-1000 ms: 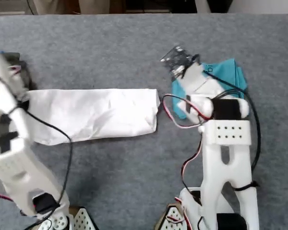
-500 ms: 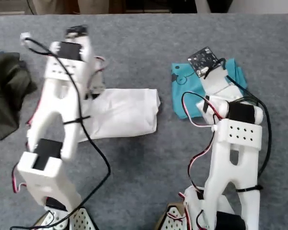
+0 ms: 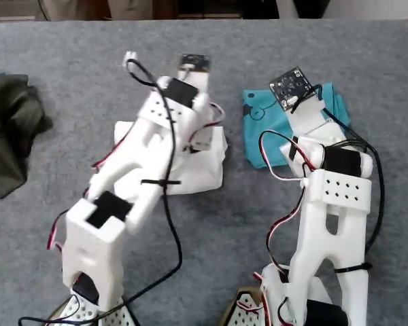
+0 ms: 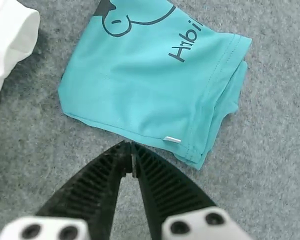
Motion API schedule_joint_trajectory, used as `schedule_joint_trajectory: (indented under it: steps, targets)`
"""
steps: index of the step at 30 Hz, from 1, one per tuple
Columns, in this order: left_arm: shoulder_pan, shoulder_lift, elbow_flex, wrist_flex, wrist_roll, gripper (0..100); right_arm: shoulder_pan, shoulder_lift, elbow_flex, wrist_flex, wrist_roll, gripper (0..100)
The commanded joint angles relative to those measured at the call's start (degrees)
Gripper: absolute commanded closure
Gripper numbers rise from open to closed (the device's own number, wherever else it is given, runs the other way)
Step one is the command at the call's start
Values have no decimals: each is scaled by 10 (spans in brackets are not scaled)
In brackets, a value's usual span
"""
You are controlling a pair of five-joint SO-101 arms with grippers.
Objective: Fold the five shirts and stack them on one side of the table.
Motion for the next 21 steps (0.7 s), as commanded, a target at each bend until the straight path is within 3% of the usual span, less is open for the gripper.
schedule_joint_trajectory:
  steps: [1,8,14,17,21]
  targets:
    - [25,17,-72,-5,4,982,8,-15,0,-11,-7,997]
    - [29,88,-126,-3,1,978,7,-15,0,-36,-3,997]
    - [26,95,-197,76,3,778,3,-14,-1,-34,-2,996]
    - [24,95,-290,121,-21,809,-3,-13,-4,-30,-3,995]
    - [-29,60,-349,120,-66,957,-59,-13,-36,27,-4,995]
